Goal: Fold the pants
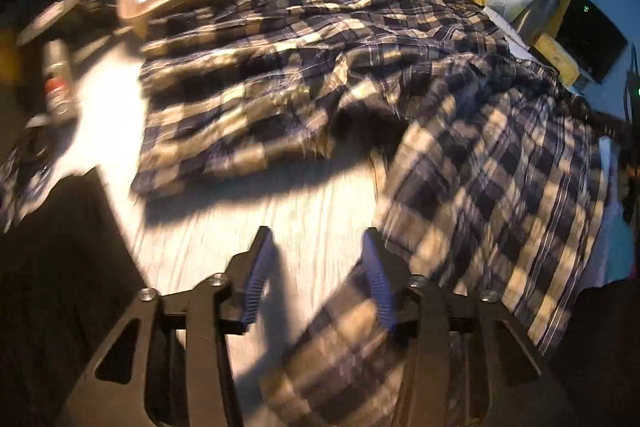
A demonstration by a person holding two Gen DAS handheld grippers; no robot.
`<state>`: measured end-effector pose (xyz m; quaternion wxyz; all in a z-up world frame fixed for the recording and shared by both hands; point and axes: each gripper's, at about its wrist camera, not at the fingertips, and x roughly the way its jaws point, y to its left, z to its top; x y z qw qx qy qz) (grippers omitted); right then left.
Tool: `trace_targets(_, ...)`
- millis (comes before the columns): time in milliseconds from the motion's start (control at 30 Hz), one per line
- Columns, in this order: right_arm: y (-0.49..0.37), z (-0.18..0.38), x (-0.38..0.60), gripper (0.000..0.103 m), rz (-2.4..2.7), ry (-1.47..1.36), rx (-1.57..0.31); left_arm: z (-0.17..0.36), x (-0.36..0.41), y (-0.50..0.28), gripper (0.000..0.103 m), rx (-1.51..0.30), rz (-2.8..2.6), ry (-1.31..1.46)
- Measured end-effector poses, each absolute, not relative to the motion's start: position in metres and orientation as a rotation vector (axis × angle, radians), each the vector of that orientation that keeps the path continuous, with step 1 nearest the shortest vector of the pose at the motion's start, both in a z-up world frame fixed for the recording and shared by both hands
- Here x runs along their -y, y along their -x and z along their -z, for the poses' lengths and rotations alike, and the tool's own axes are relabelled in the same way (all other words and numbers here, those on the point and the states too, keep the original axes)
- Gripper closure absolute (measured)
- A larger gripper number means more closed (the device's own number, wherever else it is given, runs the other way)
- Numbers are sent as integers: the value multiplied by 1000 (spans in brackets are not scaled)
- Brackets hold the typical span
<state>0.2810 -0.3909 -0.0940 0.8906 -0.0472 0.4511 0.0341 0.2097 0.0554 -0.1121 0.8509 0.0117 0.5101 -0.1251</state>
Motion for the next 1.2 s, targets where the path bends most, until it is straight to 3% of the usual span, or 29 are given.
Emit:
trace_targets(133,-287,97,386,88,-127,123,-938,113,-49,-188,45,-1064,194,27)
trace_targets(533,-284,105,406,86,-261,74,-923,110,-15,-154,46,-1085,46,49)
trace_targets(567,-285,106,407,86,-271,64,-917,110,-14,-151,64,-1074,32,62)
trace_targets(600,-285,107,408,85,-278,53,-913,110,-12,-151,89,-1078,36,70)
trace_targets(700,-285,109,410,85,-293,34,-903,101,-6,-147,97,-1040,9,34)
trace_targets(1033,-284,111,414,85,-307,-4,-884,40,-34,-170,97,-754,-149,-31)
trace_targets(1133,-283,111,410,85,-302,7,-881,58,-43,-189,89,-744,-168,-51)
trace_targets(1200,-282,111,408,85,-298,20,-885,75,-58,-203,75,-829,-178,-9)
